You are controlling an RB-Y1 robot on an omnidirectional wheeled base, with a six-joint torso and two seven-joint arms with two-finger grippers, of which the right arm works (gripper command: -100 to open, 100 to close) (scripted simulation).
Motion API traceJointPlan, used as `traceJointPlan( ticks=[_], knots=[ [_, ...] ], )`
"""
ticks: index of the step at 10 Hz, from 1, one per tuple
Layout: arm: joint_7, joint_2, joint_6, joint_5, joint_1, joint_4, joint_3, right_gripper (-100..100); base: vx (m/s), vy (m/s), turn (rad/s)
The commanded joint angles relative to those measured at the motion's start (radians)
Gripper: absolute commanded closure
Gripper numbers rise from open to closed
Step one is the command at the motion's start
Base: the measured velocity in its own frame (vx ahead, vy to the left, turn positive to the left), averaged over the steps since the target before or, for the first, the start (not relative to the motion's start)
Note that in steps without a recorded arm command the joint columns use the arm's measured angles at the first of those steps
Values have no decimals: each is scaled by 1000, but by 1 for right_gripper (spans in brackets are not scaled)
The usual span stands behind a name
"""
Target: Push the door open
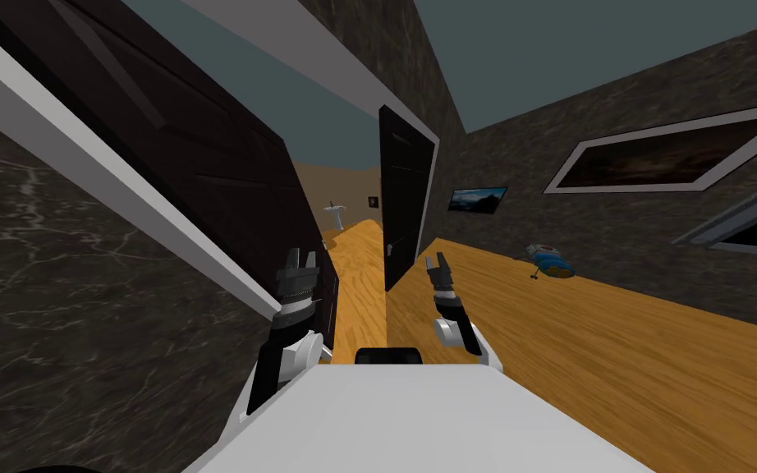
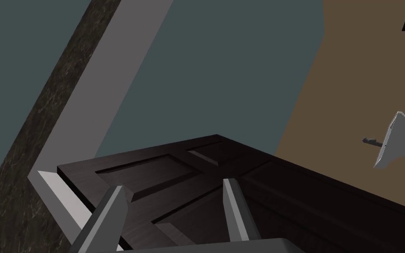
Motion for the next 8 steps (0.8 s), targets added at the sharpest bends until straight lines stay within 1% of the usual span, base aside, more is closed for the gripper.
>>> traceJointPlan(
  ticks=[1, 6, 7, 8],
  knots=[
    [-4, -4, -5, 3, -22, 50, 0, -100, 79, -79, 145],
    [-11, -9, -26, 15, -80, 201, 7, -100, 80, -84, 127],
    [-11, -9, -26, 15, -80, 203, 7, -100, 53, -57, 42],
    [-12, -10, -30, 17, -92, 234, 9, -100, 39, -53, 86]
  ],
)
